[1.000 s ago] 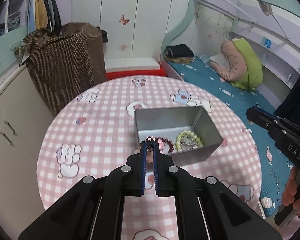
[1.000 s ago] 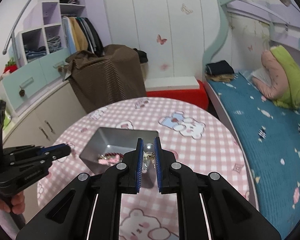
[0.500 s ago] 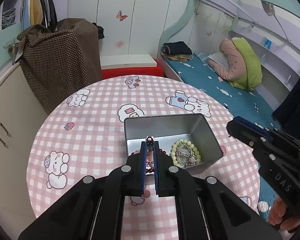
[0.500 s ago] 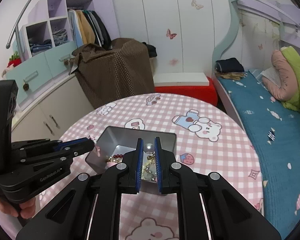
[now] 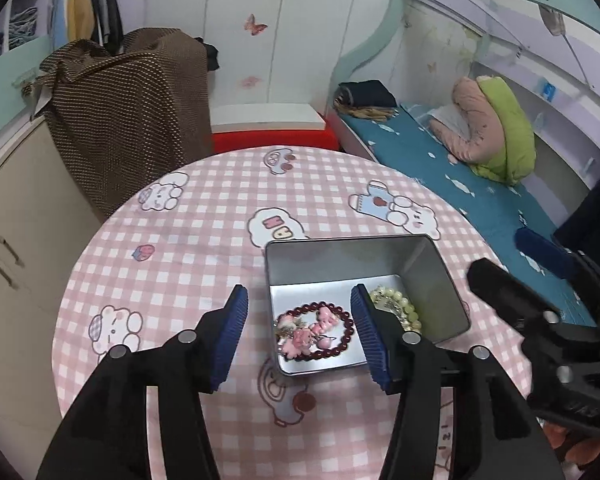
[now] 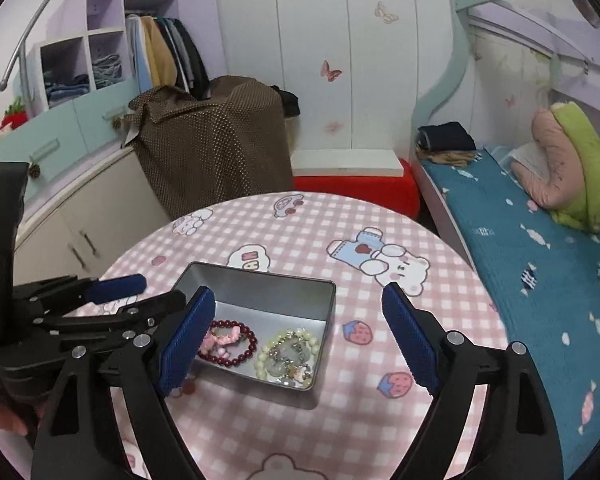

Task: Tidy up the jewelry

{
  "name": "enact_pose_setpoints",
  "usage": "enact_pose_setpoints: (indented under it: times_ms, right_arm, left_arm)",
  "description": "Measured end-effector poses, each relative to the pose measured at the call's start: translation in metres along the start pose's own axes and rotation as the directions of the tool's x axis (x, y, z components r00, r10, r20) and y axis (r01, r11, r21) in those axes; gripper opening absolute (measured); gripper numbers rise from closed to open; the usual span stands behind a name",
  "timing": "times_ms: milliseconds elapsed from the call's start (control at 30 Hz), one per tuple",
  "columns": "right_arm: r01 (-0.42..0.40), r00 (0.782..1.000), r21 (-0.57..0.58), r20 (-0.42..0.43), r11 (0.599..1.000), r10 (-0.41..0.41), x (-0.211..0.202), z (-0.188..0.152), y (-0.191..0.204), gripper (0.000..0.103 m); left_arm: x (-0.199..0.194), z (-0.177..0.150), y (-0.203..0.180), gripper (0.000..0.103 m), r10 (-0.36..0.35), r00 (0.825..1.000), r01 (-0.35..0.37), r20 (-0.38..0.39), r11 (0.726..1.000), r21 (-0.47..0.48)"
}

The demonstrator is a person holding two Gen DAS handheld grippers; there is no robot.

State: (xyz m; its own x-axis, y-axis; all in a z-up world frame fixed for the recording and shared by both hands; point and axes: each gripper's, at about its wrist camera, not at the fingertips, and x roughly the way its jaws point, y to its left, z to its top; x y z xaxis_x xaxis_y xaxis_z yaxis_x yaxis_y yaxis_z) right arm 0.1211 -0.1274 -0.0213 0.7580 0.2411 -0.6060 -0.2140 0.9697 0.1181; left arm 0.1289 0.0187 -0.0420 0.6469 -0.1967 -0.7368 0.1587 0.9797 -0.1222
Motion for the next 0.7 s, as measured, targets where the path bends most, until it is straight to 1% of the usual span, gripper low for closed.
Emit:
enact_pose_setpoints:
  times_ms: [233,267,333,467,500,533,700]
  right_arm:
    - [0.024,0.999,0.039,-0.026,0.999,-0.023,0.001,-0.002,-0.011,0.083]
    - [0.023,0.999,0.047,-0.03,0.999,-0.021,0.0,-0.003,-0.013,0.083]
    - [0.028,0.999,0.052,-0.031,0.998,-0.027,0.0,-0.004,-0.013,0.083]
    - [0.041,0.999,0.055,-0.03,0.998,-0.04,-0.007,-0.006,-0.014,0.083]
    - [0.044,0.999,0.057,-0.029,0.997,-0.042,-0.008,-0.006,-0.014,0.083]
    - [0.048,0.999,0.06,-0.027,0.997,-0.046,-0.01,-0.006,-0.015,0.083]
    - [0.067,0.997,0.059,-0.03,0.996,-0.066,-0.022,-0.007,-0.014,0.083]
  left_arm:
    - [-0.001,-0.003,0.0,0.053,0.007,1.0,-0.008,-0.013,1.0,-0.006]
    - [-0.001,-0.003,-0.001,0.057,0.01,1.0,-0.01,-0.012,1.0,-0.007]
    - [-0.003,-0.004,-0.002,0.062,0.013,1.0,-0.013,-0.009,1.0,-0.005]
    - [-0.007,-0.005,-0.005,0.063,0.016,1.0,-0.016,-0.006,1.0,-0.005]
    - [-0.009,-0.006,-0.007,0.064,0.022,1.0,-0.022,-0.006,1.0,-0.004]
    - [-0.01,-0.006,-0.008,0.067,0.027,1.0,-0.027,-0.004,1.0,-0.004]
    - [-0.022,-0.009,-0.013,0.07,0.037,0.999,-0.037,0.012,0.999,0.008]
